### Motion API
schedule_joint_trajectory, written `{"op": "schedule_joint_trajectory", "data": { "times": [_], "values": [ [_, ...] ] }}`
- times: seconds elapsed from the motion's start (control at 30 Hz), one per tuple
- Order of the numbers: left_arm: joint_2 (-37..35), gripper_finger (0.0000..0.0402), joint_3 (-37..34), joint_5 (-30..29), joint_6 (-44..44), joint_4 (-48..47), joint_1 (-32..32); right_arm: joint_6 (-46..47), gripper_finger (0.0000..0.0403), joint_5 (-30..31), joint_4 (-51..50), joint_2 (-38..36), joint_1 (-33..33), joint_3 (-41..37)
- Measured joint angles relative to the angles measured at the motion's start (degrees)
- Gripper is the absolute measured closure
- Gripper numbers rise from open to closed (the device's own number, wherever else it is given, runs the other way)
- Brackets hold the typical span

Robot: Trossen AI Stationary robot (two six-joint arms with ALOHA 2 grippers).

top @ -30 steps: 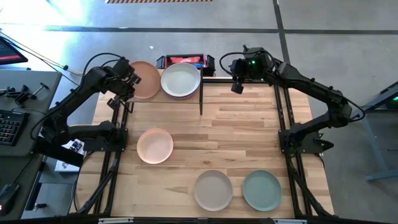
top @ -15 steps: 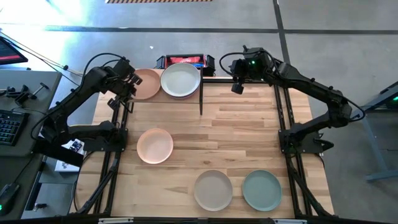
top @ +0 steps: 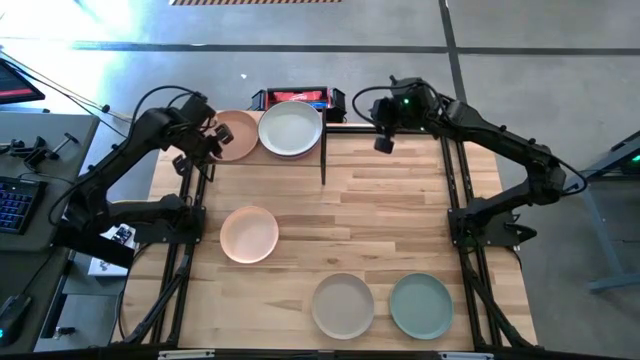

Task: Place and stack plates onto a shelf
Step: Stack the light blue plate on top of the orange plate on the shelf

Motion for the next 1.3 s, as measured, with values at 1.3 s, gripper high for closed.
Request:
{"op": "schedule_joint_trajectory", "data": {
  "times": [1.3],
  "values": [
    [-3.0,0.0337,0.0,-2.4,23.8,6.9,-43.6,43.3,0.0293,-16.6,-24.8,0.0,37.2,-10.7]
  ]
}}
